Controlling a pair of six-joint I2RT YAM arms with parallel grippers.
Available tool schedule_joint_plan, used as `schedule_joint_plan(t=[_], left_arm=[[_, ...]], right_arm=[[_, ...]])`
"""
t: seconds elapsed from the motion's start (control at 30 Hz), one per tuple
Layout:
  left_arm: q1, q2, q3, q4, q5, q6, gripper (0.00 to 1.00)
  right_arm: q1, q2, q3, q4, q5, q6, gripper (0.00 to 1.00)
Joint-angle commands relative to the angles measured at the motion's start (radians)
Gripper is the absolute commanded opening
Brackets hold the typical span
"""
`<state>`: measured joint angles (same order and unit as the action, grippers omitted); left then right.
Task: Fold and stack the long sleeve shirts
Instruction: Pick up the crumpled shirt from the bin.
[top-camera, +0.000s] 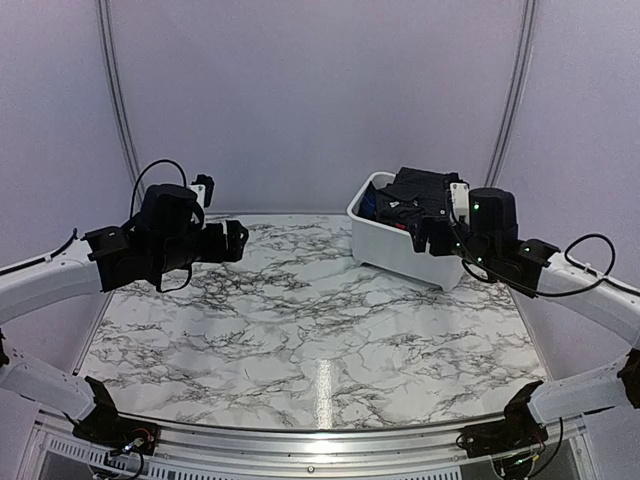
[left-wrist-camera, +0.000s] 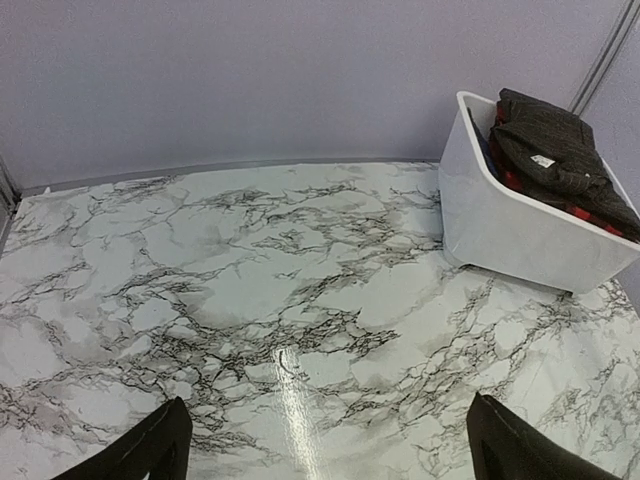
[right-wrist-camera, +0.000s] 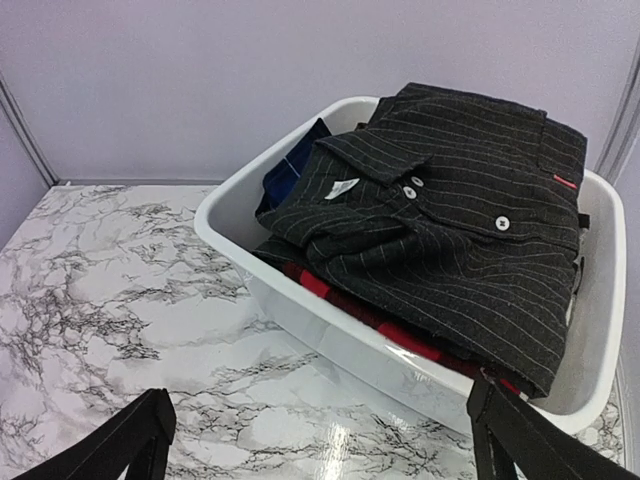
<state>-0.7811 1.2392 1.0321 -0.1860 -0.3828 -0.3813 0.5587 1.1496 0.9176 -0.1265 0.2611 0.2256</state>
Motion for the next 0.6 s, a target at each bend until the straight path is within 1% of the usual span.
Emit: schedule_joint_plan(t=[0.0, 0.17, 0.33, 0.43, 0.57], left_arm=[[-0.012, 0.04, 0.046, -0.02, -0.06, -0.01, 0.99], [-0.019, 0.071, 0.063, -0.009, -0.07, -0.005, 0.99], [-0.023, 0.066, 0.066, 0.01, -0.069, -0.007, 0.99], [-0.025, 0.054, 0.069, 0.01, -0.068, -0.005, 0.99], [-0.024, 0.033, 0.065, 0.011, -0.074, -0.011, 0.99]], right_arm=[[0.019, 0.028, 0.0, 0.025, 0.062, 0.04, 0.99], [0.028, 0.043, 0.01, -0.001, 0.096, 0.055, 0.99], [0.025, 0.061, 0.056, -0.025, 0.121, 0.049, 0.98], [0.0, 0.087, 0.099, -0.03, 0.117, 0.036, 0.98], [-0.065, 0.17, 0.206, -0.071, 0.105, 0.017, 0.99]])
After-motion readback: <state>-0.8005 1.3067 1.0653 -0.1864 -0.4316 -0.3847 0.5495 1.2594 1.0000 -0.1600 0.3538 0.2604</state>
